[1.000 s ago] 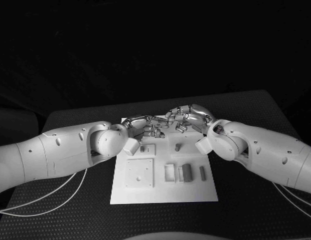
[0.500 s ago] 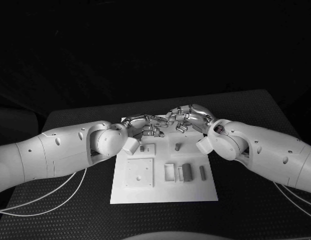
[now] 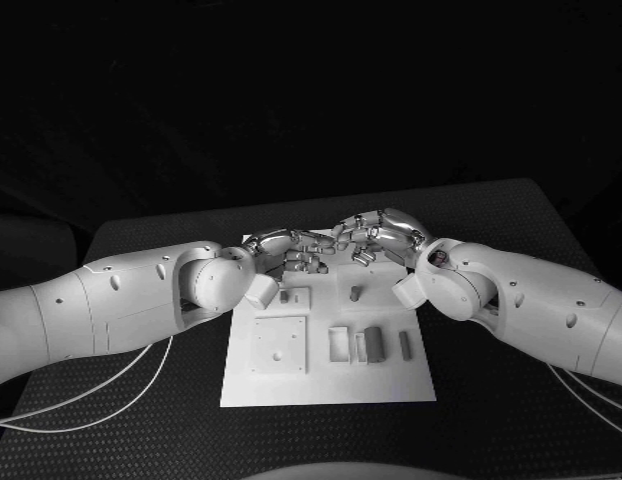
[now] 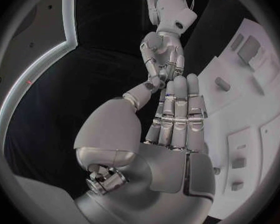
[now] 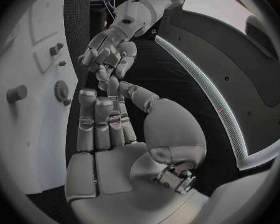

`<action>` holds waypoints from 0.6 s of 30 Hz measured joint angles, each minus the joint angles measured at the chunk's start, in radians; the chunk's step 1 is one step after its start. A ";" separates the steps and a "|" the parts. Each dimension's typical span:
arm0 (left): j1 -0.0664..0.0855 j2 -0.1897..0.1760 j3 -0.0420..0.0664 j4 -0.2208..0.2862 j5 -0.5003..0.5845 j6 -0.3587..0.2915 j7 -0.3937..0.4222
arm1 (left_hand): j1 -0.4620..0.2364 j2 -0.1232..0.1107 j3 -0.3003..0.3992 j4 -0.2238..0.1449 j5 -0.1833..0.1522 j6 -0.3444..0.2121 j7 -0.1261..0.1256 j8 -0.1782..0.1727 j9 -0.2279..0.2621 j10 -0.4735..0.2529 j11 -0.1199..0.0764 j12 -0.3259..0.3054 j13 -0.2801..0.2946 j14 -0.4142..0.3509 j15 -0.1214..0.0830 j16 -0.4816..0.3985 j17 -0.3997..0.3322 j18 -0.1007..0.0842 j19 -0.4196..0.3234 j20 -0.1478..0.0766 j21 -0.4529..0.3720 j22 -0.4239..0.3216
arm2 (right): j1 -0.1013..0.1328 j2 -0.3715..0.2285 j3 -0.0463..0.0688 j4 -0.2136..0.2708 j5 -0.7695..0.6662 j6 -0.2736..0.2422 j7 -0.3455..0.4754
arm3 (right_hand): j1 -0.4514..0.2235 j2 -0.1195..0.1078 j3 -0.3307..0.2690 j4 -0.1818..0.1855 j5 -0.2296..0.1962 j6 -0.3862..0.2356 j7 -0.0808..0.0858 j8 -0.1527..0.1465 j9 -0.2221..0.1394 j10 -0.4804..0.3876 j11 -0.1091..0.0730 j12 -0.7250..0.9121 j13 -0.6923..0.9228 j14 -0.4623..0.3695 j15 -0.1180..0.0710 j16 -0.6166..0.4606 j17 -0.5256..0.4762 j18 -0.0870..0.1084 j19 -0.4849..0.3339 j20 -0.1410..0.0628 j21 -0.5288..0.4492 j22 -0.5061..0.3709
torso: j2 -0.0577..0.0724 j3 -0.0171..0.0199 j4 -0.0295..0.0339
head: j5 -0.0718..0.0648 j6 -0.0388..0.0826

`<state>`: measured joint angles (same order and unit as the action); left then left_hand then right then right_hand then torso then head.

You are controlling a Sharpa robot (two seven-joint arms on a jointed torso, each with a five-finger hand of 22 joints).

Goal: Assemble the parts on the task board

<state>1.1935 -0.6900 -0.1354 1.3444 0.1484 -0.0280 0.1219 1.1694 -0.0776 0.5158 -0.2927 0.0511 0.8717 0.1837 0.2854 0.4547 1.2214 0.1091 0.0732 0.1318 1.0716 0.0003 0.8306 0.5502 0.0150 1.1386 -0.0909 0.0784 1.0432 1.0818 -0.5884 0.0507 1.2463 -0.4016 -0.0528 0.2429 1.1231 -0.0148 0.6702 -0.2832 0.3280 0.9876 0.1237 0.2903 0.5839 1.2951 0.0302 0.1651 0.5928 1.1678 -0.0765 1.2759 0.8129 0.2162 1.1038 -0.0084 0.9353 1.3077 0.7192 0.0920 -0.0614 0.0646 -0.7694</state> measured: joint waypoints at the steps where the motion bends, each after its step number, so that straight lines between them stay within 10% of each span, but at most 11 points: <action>1: 0.000 0.000 0.000 0.000 0.000 0.000 0.000 | -0.003 -0.003 -0.003 0.001 0.000 0.000 0.000 0.000 0.000 0.000 0.000 0.000 0.000 0.000 0.000 -0.003 0.003 0.000 -0.001 -0.001 0.000 0.000 | 0.000 0.000 0.000 0.001 0.000 0.000 0.000 | 0.000 0.000 0.000 0.000 0.000 0.000 0.000 0.000 0.000 0.000 0.000 0.000 0.000 0.000 0.000 0.000 0.000 0.000 0.000 0.000 0.000 0.000 | 0.000 0.0000 0.0000 | 0.000 0.000; 18: 0.000 0.001 0.000 0.002 0.001 -0.001 -0.003 | -0.011 -0.002 -0.018 -0.003 0.000 -0.004 -0.004 0.000 0.001 -0.004 0.003 0.000 -0.001 0.000 0.000 -0.007 0.016 0.000 -0.004 -0.004 0.000 0.000 | -0.003 0.003 0.000 0.001 -0.004 0.002 0.000 | 0.004 0.004 0.000 0.000 0.000 0.002 0.002 0.000 0.000 0.000 0.000 0.000 0.001 0.000 0.000 0.000 0.000 0.000 0.000 0.000 0.000 0.000 | 0.000 0.0000 0.0000 | 0.000 -0.001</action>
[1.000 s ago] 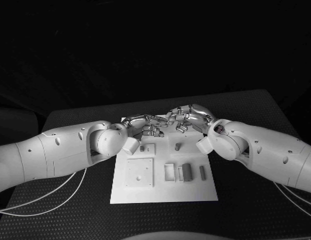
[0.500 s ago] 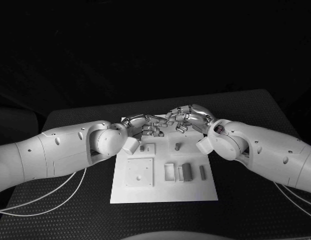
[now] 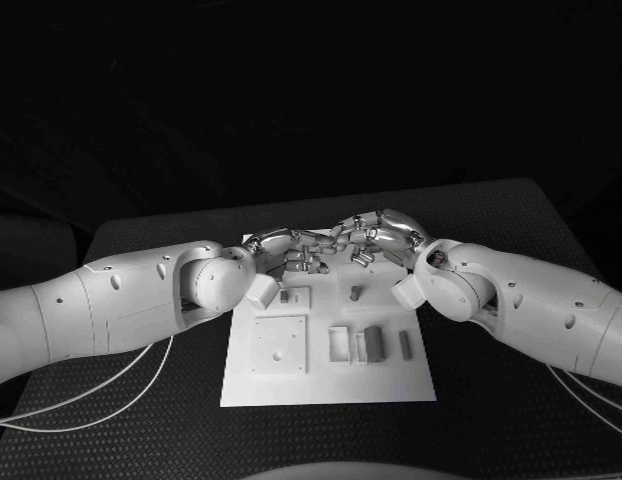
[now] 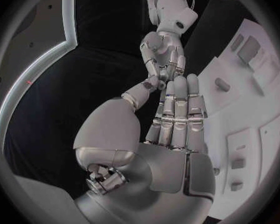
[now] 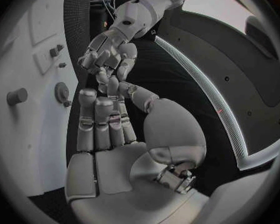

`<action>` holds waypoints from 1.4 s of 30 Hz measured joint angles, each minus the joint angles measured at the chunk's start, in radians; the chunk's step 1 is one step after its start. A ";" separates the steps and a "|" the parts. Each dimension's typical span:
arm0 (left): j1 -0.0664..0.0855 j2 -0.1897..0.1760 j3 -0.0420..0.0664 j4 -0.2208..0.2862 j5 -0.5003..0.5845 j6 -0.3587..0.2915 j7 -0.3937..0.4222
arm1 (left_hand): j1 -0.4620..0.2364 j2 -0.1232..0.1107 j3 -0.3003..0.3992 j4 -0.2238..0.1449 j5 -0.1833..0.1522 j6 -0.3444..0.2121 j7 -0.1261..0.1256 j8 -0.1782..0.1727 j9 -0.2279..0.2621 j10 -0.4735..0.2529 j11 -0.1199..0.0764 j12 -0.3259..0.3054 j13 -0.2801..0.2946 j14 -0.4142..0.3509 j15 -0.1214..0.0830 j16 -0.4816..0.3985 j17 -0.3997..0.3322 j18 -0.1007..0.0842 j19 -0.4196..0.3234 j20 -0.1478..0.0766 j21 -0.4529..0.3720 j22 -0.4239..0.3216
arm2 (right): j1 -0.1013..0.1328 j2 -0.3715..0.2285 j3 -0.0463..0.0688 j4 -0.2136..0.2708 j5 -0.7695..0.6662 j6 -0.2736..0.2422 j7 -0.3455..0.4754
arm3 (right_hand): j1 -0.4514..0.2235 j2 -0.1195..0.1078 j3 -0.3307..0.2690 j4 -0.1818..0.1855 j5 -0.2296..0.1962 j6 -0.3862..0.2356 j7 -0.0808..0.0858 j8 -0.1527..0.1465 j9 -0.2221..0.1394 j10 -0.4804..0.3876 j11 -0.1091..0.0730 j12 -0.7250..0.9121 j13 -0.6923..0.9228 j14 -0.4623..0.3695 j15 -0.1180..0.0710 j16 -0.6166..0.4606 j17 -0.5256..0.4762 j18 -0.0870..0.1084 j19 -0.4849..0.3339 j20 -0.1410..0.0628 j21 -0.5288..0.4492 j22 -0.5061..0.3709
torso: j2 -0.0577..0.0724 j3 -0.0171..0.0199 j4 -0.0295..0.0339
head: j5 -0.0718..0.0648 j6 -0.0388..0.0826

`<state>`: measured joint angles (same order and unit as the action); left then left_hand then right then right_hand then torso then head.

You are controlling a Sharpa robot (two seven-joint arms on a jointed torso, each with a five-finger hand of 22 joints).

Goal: Assemble the parts on the task board

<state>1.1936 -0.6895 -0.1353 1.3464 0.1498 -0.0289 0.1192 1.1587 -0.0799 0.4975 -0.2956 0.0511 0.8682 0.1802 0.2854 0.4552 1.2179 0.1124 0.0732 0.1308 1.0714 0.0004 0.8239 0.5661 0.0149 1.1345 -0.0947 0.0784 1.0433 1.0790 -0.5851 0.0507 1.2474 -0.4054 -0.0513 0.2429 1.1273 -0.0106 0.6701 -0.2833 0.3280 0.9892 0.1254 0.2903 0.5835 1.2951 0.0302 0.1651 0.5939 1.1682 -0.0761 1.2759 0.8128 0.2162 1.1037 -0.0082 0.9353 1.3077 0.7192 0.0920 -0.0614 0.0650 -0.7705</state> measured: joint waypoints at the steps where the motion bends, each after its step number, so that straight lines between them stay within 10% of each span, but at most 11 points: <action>1: 0.000 0.000 0.000 0.000 0.000 0.000 0.000 | 0.000 0.000 0.000 0.000 0.000 0.000 0.000 0.000 0.001 0.000 0.000 0.000 0.000 0.000 0.000 0.000 0.002 0.000 0.000 0.000 0.000 0.000 | 0.000 0.000 0.000 -0.001 -0.001 0.000 0.000 | 0.000 0.000 0.000 0.000 0.001 0.000 0.000 0.000 0.000 0.000 0.000 0.000 0.000 0.000 0.000 0.000 0.000 0.000 0.000 0.000 0.000 0.000 | 0.000 0.0000 -0.0001 | 0.000 0.000; 35: 0.000 -0.006 0.000 -0.003 0.001 -0.047 0.014 | 0.064 0.023 0.089 0.002 -0.009 0.073 -0.038 0.061 0.022 0.092 -0.045 0.021 0.042 0.055 -0.037 0.012 0.102 0.000 0.055 -0.032 0.035 0.030 | -0.006 -0.006 0.000 -0.003 -0.010 0.024 -0.001 | 0.000 0.000 0.000 0.000 0.005 -0.001 -0.001 0.004 0.001 0.000 0.000 0.000 0.001 -0.001 -0.001 0.000 0.001 0.000 -0.002 0.001 0.000 0.000 | 0.000 0.0006 -0.0004 | 0.002 0.001; 42: 0.000 -0.006 0.000 -0.003 0.001 -0.054 0.014 | 0.068 0.019 0.100 0.002 -0.005 0.086 -0.043 0.074 0.025 0.108 -0.053 0.030 0.042 0.069 -0.047 0.016 0.122 -0.001 0.070 -0.041 0.043 0.037 | -0.006 -0.006 0.000 -0.001 -0.012 0.031 -0.003 | -0.006 -0.022 -0.022 -0.008 0.005 -0.053 0.025 -0.029 -0.014 -0.053 0.024 -0.035 -0.009 -0.022 0.014 0.000 0.006 0.000 -0.014 -0.001 0.004 0.000 | 0.000 0.0006 -0.0003 | 0.002 0.001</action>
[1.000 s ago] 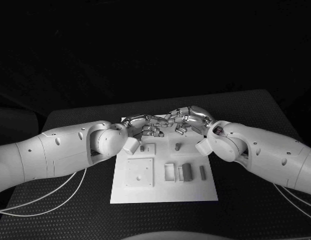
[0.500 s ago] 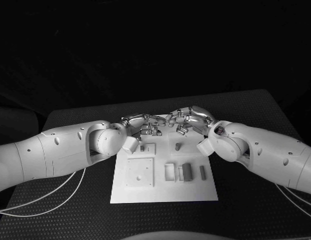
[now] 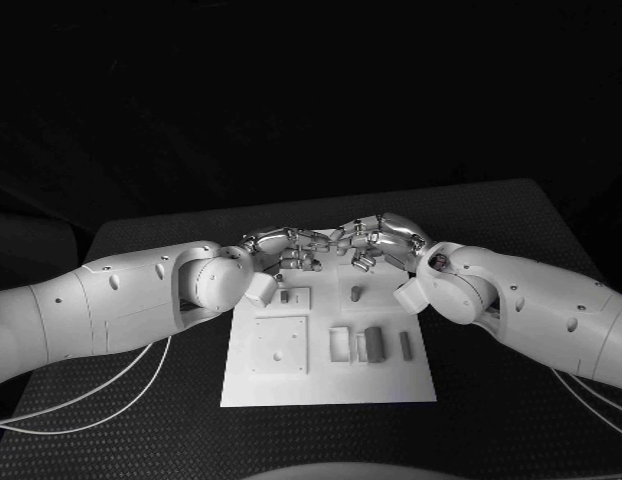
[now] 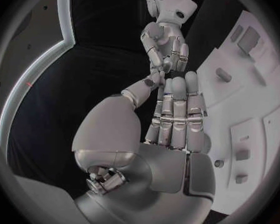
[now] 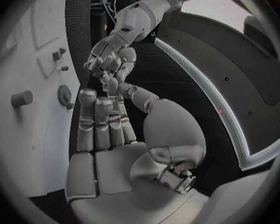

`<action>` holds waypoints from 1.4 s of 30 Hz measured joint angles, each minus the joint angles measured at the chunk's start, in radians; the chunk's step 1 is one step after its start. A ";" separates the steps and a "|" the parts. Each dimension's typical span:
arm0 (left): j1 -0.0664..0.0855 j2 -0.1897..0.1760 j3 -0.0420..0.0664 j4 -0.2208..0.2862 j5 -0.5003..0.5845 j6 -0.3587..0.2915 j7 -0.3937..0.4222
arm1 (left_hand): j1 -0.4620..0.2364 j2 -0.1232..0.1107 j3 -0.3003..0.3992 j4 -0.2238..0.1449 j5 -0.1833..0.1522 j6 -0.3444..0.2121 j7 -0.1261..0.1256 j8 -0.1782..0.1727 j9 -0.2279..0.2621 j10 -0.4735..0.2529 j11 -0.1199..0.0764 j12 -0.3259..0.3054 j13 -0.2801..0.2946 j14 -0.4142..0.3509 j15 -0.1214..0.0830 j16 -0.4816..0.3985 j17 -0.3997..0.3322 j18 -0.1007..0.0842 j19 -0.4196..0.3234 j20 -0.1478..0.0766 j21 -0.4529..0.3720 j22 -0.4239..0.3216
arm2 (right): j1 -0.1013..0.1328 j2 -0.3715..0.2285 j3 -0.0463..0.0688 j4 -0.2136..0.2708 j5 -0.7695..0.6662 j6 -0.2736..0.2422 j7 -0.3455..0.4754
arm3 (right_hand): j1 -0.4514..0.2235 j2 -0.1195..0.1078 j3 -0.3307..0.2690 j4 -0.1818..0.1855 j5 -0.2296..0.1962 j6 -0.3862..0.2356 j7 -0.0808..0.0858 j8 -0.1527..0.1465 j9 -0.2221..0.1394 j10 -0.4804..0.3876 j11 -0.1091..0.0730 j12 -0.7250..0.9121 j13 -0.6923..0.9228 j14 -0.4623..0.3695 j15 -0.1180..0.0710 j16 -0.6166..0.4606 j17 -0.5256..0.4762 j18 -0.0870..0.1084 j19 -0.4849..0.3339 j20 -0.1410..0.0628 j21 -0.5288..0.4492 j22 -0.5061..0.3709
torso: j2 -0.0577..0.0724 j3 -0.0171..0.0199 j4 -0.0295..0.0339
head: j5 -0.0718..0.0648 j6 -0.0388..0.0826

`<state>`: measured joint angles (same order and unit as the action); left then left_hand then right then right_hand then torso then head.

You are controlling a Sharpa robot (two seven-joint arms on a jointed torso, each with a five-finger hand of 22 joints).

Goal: Assemble the parts on the task board

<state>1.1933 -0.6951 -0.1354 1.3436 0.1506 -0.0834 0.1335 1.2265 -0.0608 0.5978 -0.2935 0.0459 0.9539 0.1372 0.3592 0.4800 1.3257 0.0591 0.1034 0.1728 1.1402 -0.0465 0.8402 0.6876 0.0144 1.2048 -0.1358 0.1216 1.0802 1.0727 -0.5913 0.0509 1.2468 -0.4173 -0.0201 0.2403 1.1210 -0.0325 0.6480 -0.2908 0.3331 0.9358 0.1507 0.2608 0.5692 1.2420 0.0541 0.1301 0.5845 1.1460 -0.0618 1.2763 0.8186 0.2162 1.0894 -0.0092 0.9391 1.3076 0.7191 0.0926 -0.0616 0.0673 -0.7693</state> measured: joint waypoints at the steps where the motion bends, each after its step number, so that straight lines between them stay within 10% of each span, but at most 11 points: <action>1: 0.000 0.000 0.000 0.000 0.000 -0.001 0.000 | 0.000 0.000 0.000 0.000 0.000 0.000 0.000 0.000 0.000 0.001 0.001 0.000 0.000 0.000 0.000 0.000 0.002 0.000 0.000 0.000 0.000 0.001 | 0.000 0.000 0.000 0.000 0.000 0.001 0.000 | -0.002 -0.002 -0.009 0.000 0.000 -0.007 0.003 -0.005 -0.002 -0.009 0.003 -0.004 -0.002 0.000 0.004 0.001 0.001 0.000 -0.002 -0.001 0.000 0.000 | 0.000 0.0000 0.0000 | 0.000 0.000; 28: 0.000 -0.001 0.000 -0.005 -0.071 -0.034 0.026 | -0.007 0.010 0.017 0.000 0.000 0.052 -0.027 0.033 0.009 0.012 -0.002 0.000 0.000 0.014 0.000 0.000 0.047 -0.001 0.016 -0.012 0.019 0.019 | 0.000 -0.008 0.000 -0.014 -0.001 0.001 -0.004 | -0.014 -0.014 -0.077 0.003 0.000 -0.056 0.017 -0.019 -0.011 -0.054 0.026 -0.030 -0.017 -0.014 0.024 0.011 0.005 -0.001 -0.016 0.010 0.004 0.000 | 0.000 0.0004 0.0000 | -0.001 -0.002; 42: 0.001 -0.051 -0.001 -0.043 -0.457 -0.094 0.041 | -0.007 0.010 0.016 0.000 -0.001 0.058 -0.032 0.036 0.013 0.014 0.000 0.000 0.000 0.016 0.002 0.000 0.056 -0.001 0.018 -0.011 0.024 0.025 | 0.007 -0.034 -0.001 -0.121 -0.001 -0.024 -0.004 | -0.014 -0.014 -0.081 0.001 0.000 -0.058 0.015 -0.019 -0.011 -0.054 0.026 -0.030 -0.018 -0.014 0.024 0.011 0.005 -0.001 -0.017 0.011 0.004 0.000 | 0.000 0.0007 0.0001 | 0.001 -0.004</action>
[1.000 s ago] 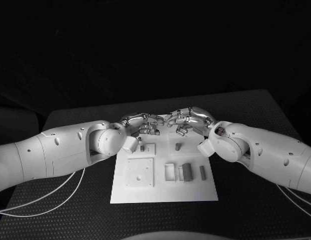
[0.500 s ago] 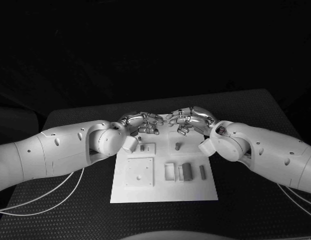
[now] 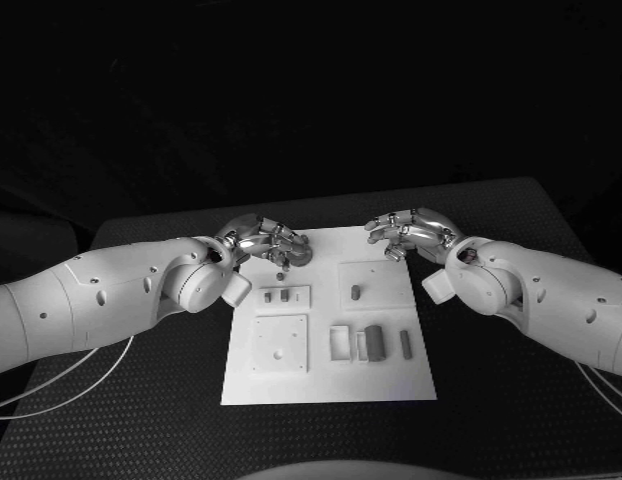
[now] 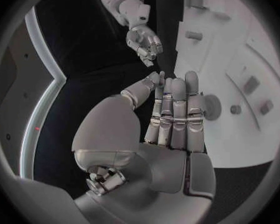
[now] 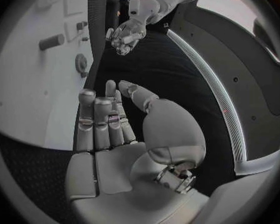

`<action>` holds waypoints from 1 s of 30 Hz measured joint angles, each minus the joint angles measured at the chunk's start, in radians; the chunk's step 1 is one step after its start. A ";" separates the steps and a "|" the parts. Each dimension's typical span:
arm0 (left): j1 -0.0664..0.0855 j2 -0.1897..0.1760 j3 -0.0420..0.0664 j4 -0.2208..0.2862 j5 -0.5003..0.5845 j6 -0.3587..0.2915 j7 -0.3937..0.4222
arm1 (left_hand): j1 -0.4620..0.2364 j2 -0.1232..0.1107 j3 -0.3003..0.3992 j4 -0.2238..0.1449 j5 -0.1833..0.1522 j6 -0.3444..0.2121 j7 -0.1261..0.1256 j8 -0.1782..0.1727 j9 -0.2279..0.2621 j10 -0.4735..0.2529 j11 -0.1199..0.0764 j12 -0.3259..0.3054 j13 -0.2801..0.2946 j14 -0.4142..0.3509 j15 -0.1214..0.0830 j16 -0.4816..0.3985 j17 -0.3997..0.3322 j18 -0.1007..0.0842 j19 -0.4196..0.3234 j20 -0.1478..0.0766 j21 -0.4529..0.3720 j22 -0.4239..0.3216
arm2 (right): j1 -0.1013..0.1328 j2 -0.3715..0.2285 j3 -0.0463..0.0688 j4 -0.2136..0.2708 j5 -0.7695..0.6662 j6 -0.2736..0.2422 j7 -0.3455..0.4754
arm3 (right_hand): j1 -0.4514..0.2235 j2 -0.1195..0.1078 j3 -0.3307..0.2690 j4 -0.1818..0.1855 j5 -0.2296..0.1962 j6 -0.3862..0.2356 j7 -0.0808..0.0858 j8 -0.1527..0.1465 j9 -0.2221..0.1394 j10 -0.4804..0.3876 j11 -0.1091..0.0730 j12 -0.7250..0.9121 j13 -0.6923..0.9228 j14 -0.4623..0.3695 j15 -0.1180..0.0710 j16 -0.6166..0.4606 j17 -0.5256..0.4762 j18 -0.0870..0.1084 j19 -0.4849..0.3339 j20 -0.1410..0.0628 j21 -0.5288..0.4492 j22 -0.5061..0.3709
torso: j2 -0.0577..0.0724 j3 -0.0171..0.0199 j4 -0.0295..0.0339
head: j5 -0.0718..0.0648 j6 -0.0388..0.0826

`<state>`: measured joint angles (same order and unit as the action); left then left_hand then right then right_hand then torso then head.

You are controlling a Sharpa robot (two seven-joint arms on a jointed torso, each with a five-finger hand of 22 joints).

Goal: Assemble the parts on the task board

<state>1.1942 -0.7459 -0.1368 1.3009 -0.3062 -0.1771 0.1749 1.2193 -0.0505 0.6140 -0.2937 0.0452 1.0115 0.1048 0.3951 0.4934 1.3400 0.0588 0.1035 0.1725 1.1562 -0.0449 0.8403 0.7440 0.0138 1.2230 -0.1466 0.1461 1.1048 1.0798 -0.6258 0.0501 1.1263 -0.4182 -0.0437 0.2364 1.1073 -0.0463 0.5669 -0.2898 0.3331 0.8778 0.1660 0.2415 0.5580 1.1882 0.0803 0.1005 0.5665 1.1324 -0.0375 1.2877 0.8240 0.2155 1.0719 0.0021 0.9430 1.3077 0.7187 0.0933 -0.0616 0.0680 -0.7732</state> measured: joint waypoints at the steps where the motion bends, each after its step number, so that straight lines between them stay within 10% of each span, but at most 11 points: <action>1: 0.000 -0.006 -0.001 0.003 -0.036 -0.005 0.000 | 0.000 0.000 0.000 0.000 0.000 0.002 -0.002 0.001 0.001 0.000 0.000 0.000 0.000 0.003 0.003 0.000 0.001 0.000 0.000 0.000 0.000 0.001 | 0.003 -0.002 0.000 -0.005 0.000 -0.002 0.000 | 0.000 0.000 0.000 0.000 0.000 0.000 0.000 0.000 0.000 0.000 0.000 0.000 0.000 0.000 0.000 0.000 0.000 0.000 0.000 0.000 0.000 0.000 | 0.000 0.0003 0.0002 | 0.000 0.000; 18: 0.000 -0.139 -0.093 0.139 -0.606 -0.087 0.011 | 0.023 -0.023 0.013 -0.001 0.001 0.014 -0.007 0.003 0.009 0.004 -0.004 0.000 -0.001 0.014 0.004 -0.005 0.025 0.000 0.009 -0.002 0.018 0.024 | 0.056 -0.006 0.001 -0.136 -0.025 -0.018 0.002 | 0.006 -0.006 0.000 0.000 0.000 0.004 0.001 0.000 0.000 0.000 0.000 0.000 -0.001 0.000 0.000 0.004 0.000 0.000 0.000 0.000 0.000 0.000 | 0.000 -0.0012 0.0021 | 0.027 -0.021; 30: -0.002 -0.178 -0.103 0.224 -0.848 -0.137 0.010 | 0.034 -0.034 0.013 -0.001 0.001 0.024 -0.010 0.003 0.011 0.005 -0.005 0.000 -0.001 0.014 0.003 -0.005 0.034 0.000 0.008 -0.006 0.030 0.036 | 0.056 -0.012 0.001 -0.135 -0.030 -0.018 0.002 | 0.008 -0.008 0.000 0.000 0.000 0.007 0.000 0.000 0.000 0.000 0.000 0.000 -0.002 0.000 0.000 0.004 0.000 0.000 -0.002 0.002 0.000 0.000 | 0.000 -0.0030 0.0028 | 0.030 -0.055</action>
<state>1.1923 -0.9243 -0.2396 1.5244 -1.1544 -0.3136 0.1850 1.2529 -0.0841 0.6269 -0.2951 0.0462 1.0357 0.0948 0.3980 0.5039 1.3448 0.0535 0.1035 0.1714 1.1707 -0.0415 0.8355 0.7776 0.0136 1.2314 -0.1524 0.1757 1.1407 1.1363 -0.6375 0.0508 0.9915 -0.4486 -0.0612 0.2384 1.1152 -0.0542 0.5670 -0.2898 0.3331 0.8851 0.1663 0.2415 0.5581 1.1883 0.0802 0.1005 0.5647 1.1325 -0.0375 1.2915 0.8238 0.2157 1.0702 0.0041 0.9430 1.3077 0.7187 0.0903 -0.0588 0.0978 -0.8284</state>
